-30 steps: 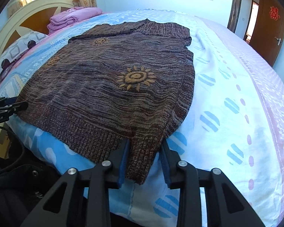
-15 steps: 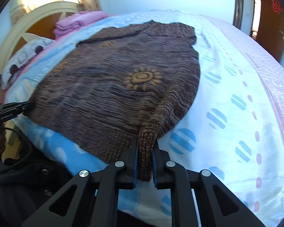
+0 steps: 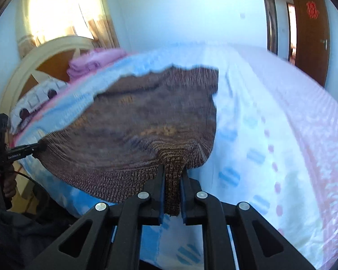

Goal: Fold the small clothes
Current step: 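Lift the gripped ribbed hem with both grippers toward the collar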

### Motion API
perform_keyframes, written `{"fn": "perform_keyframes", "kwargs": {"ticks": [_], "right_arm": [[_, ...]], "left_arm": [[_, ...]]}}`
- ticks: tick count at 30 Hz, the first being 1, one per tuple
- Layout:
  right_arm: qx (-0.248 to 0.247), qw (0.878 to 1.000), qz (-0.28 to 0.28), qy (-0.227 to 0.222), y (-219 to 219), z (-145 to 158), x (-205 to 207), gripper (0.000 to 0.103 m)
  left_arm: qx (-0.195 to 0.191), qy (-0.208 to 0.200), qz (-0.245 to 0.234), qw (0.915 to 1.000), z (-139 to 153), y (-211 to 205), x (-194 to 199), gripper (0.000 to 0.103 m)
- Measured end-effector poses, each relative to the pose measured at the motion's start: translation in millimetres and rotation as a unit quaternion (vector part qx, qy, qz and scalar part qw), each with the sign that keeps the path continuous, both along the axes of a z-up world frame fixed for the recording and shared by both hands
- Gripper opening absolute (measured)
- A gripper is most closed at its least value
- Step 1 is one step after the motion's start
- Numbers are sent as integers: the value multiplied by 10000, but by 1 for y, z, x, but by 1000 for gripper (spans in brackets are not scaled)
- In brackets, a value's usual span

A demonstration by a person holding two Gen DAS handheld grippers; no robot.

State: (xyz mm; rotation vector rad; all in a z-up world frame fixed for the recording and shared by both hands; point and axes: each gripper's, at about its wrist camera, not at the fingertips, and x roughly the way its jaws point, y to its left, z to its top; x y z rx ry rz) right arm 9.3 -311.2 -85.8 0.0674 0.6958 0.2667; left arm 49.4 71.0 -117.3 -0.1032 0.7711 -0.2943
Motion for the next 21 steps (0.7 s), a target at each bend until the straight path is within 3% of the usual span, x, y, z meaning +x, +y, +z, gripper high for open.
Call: {"fn": "perform_keyframes", "kwargs": {"ticks": [9,21], "right_arm": [[108,9992,-136,-349,2,27,33,10],[154,9979,-231,-580,-1,54,75,10]], "left_arm": [[-145,-295,-86,9994,30,-6,36,9],[-555,-704,199,9958,62,11,89,9]]}}
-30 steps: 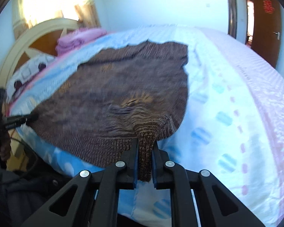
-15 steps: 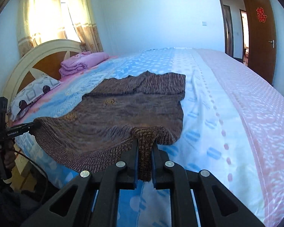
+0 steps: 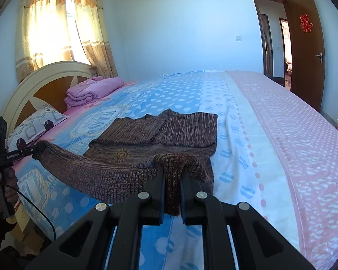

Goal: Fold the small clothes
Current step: 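Lift the gripped ribbed hem with both grippers toward the collar, then lay the hem over the collar and open both grippers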

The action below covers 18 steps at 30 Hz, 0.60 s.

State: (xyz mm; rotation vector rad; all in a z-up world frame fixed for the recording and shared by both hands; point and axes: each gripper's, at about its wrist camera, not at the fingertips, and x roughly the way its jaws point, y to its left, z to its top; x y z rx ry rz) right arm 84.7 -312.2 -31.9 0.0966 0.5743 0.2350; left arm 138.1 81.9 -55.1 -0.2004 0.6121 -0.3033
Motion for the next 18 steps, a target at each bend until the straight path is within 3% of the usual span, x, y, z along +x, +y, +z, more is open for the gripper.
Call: {"fn": "perform_keyframes", "kwargs": {"ticks": [10,18], "right_arm": [[-37,9999,-34,-102,0,28,65,10],[-59,9998,-66,170,-2,23,124,10]], "left_arm": [[-2,-212,195,9996,17,-5,56,9],[205,-284,245,9991,26,-16,102,9]]}}
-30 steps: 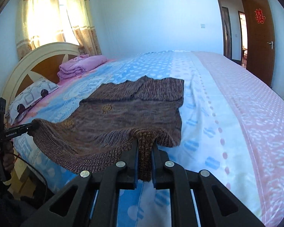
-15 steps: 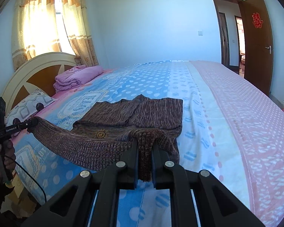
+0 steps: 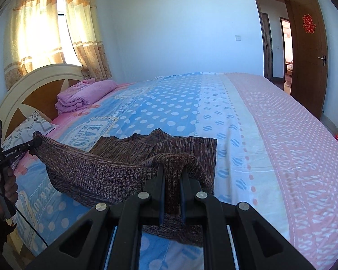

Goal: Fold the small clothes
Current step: 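Lay the hem over the collar and open both grippers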

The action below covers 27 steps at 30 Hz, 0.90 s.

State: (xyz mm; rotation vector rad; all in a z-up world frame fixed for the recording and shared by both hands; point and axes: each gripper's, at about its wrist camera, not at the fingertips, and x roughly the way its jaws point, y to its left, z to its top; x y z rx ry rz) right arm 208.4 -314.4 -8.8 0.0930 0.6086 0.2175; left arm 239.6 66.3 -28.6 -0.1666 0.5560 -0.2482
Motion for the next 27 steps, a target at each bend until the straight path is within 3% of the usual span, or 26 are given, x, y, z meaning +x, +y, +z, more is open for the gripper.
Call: {"fn": "perform_keyframes", "kwargs": {"ticks": [9,12,17,20,21,22,23,25,27], "right_arm": [[-18,9991,-75,425,-1,-19,69,10],[-132,9977,-128,654,1,-36,96,10],[-377,9911,-225,1258,2,-81,143,10],[-482,9869,-232,1521,0,-105,159,11],[-469,9865,-194,1560,-1,-108,161,14],[-472,9870,-205,1524,-4,-109,159,24],[-513,9875,-211,1474,-5,-108,156,33],[-735,9869,-128,1431,-3,-105,147,72],[-1059,9857,118,1303,4,-102,133,75]], "left_arm": [[180,291,140,9993,-23,-12,73,9],[411,509,193,9977,-47,-21,99,9],[1109,933,342,9888,-103,-37,135,9],[1130,1135,432,9861,-122,-34,140,16],[1099,1117,448,9866,-121,-32,137,17],[1104,1006,429,9879,-117,-31,130,17],[1168,948,413,9878,-115,-32,126,25],[1434,790,295,9861,-109,-36,110,43],[1648,688,147,9838,-110,-41,99,61]]}}
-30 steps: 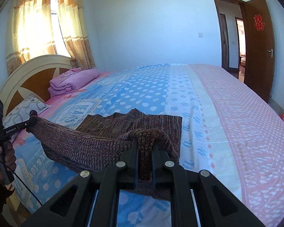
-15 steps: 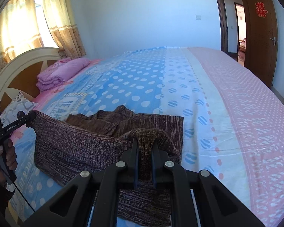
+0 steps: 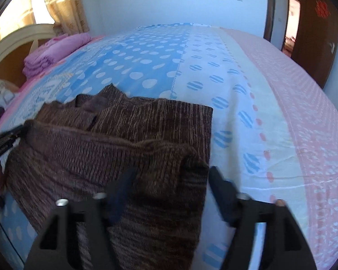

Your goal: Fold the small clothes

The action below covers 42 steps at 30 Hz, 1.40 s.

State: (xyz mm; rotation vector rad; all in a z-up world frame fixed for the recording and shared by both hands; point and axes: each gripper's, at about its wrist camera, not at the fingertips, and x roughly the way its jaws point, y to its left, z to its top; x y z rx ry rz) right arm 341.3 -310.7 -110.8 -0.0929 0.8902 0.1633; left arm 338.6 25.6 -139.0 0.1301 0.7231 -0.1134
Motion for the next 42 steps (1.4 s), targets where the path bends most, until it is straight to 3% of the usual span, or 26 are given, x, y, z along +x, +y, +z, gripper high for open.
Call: {"fn": "perform_keyframes", "kwargs": {"ticks": [5,10,14,17,19,21,23,25,28,31,32,35,37,40,42], "right_arm": [[-1045,9931,493,201,19,-16,0,75],[-1370,9905,112,-89,14,6,44,75],[-1123,9887,-713,-691,-9,47,86,75],[-616,9914,-968,-628,-27,56,99,75],[-540,9921,-974,-576,-31,55,94,75],[-468,9933,-826,-662,-29,55,78,75],[-378,9975,-327,-496,-15,51,58,75],[-371,9982,353,-296,7,43,39,77],[-1534,9821,1090,-124,51,15,20,78],[-2408,9623,1265,17,68,-10,22,78],[-2541,9597,1200,-6,67,-13,27,78],[-2681,9593,891,-37,61,-8,59,78],[-2829,9573,467,-368,54,9,84,78],[-2323,9693,-358,-727,31,44,111,78],[-1891,9773,-603,-745,17,58,117,78]], "left_arm": [[753,457,-236,9958,-23,-15,8,65],[1138,146,325,9929,-3,-11,51,65],[820,338,814,9927,9,11,89,67],[770,416,1118,9899,12,22,92,72],[583,291,1070,9921,17,27,76,72],[852,91,953,9918,18,24,60,84],[1020,58,746,9920,17,21,42,85],[1102,98,412,9930,12,16,29,93],[1484,234,16,9886,-2,3,22,95],[1883,417,-199,9810,-20,-11,33,99],[1875,372,-163,9814,-20,-13,41,103],[1838,255,181,9825,-10,-13,74,103],[1720,146,501,9837,4,-7,94,103],[1484,71,1045,9834,22,12,113,103],[1288,218,1184,9843,24,25,118,103]]}}
